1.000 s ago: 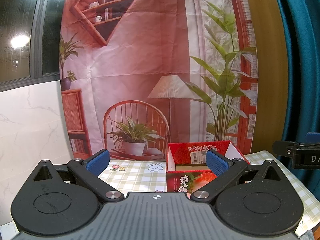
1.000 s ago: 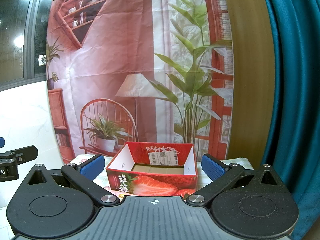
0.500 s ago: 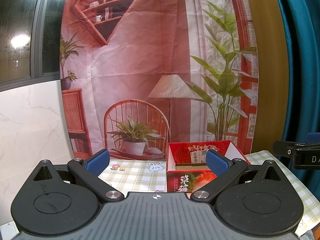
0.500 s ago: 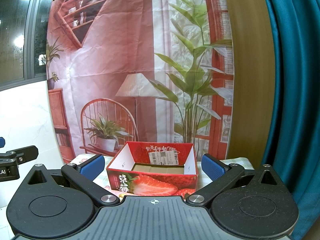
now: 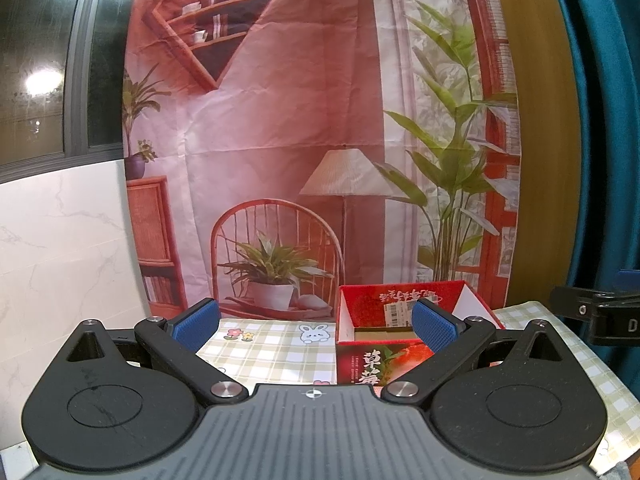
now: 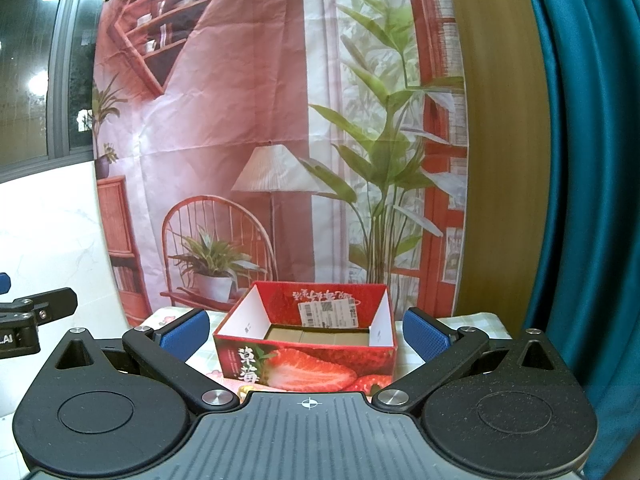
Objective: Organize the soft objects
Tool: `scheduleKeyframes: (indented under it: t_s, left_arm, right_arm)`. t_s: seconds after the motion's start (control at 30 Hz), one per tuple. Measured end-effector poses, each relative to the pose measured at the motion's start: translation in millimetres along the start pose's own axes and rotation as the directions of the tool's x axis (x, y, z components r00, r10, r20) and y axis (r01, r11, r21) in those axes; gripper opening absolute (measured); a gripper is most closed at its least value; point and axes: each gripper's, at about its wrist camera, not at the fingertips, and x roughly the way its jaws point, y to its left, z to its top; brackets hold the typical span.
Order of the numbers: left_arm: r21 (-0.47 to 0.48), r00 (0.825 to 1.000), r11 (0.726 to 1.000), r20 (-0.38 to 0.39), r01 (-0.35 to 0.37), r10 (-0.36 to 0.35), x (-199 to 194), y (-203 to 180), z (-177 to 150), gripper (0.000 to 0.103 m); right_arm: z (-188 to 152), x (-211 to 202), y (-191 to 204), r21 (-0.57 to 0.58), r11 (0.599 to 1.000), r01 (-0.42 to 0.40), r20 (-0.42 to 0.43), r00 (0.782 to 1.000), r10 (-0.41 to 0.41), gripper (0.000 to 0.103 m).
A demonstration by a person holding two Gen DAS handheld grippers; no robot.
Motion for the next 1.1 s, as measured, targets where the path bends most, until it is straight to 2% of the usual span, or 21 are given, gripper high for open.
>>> scheduleKeyframes:
  t_s: [0.13, 0.33, 0.5, 0.6, 0.83, 0.93, 1.1]
  left_arm:
    - [-0.006, 1.0, 1.0, -0.005, -0.017, 0.017, 6, 1, -4, 0.103]
    - [-0.031, 0.999, 1.0, -0.034, 0.005, -0.006, 20, 2, -17, 0.103]
    - [-0.03, 0.997, 0.999, -0.08, 0.01, -0.013, 42, 1, -36, 0.103]
    - [-0.041, 0.992, 0.999, -0.125, 0.012, -0.017, 60, 4, -50, 0.103]
    - [-0.078, 0.971, 0.996, -0.23, 0.043, -0.06, 94, 16, -80, 0.103]
    - [-0.116, 0.954, 0.991, -0.284, 0.064, -0.095, 109, 22, -95, 0.103]
    - [-0.158, 0.936, 0.984, -0.326, 0.083, -0.131, 124, 29, -115, 0.103]
  right_arm:
    - [-3, 2, 0, 0.012, 1.0, -0.017, -0.001, 1.0, 0.017, 0.103]
    - [-24, 12, -2, 0.033, 0.999, -0.022, -0.009, 1.0, 0.022, 0.103]
    - [-48, 30, -12, 0.058, 0.998, -0.037, 0.006, 0.999, 0.037, 0.103]
    - [-66, 42, -14, 0.046, 0.999, -0.011, 0.024, 1.0, 0.01, 0.103]
    - [-96, 77, -24, 0.089, 0.996, -0.019, -0.103, 0.994, 0.028, 0.103]
    - [-109, 90, -23, 0.082, 0.995, -0.059, -0.177, 0.982, 0.072, 0.103]
    - [-127, 100, -15, 0.075, 0.996, -0.047, -0.239, 0.969, 0.064, 0.103]
